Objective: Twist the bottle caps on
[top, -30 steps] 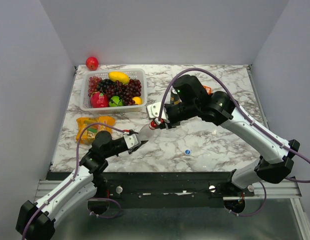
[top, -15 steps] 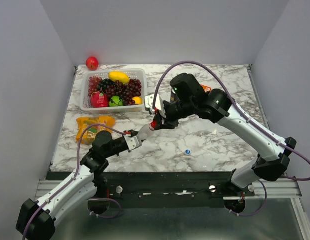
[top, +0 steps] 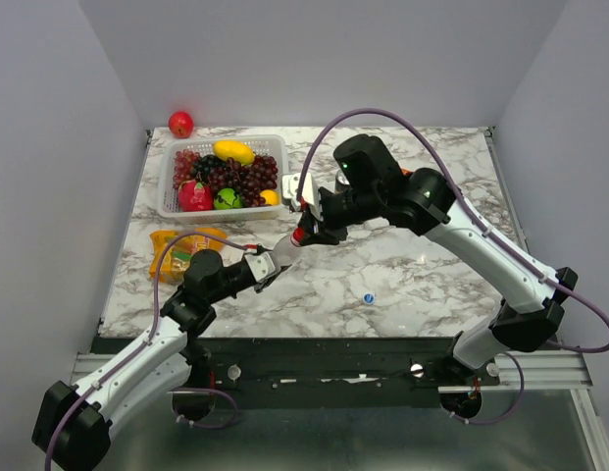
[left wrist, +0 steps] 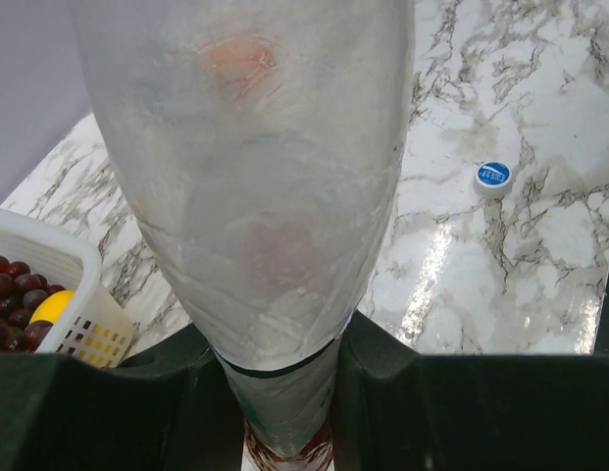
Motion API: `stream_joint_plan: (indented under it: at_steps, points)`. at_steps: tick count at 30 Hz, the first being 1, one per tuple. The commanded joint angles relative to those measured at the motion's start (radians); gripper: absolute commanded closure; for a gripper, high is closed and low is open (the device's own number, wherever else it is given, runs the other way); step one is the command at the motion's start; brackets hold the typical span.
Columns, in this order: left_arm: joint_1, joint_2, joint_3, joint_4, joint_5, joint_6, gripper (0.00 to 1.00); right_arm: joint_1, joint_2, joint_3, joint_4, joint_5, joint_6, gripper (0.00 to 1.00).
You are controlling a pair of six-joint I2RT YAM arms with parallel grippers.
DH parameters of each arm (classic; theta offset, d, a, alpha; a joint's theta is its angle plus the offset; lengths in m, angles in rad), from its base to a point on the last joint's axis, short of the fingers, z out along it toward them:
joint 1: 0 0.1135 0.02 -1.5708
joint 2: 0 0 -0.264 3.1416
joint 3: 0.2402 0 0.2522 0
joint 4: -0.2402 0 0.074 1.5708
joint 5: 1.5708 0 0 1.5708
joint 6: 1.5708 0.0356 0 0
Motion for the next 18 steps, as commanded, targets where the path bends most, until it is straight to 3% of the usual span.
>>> stream_joint_plan:
  at_steps: [1, 18]
  points:
    - [-0.022, -0.043, 0.133, 0.248, 0.112, -0.020, 1.00, 0.014, 0.093, -0.044, -0.093, 0.027, -0.011, 0.65]
    - [-0.022, -0.065, 0.119, 0.142, 0.127, 0.000, 1.00, 0.012, 0.102, -0.002, -0.130, 0.044, -0.005, 0.56]
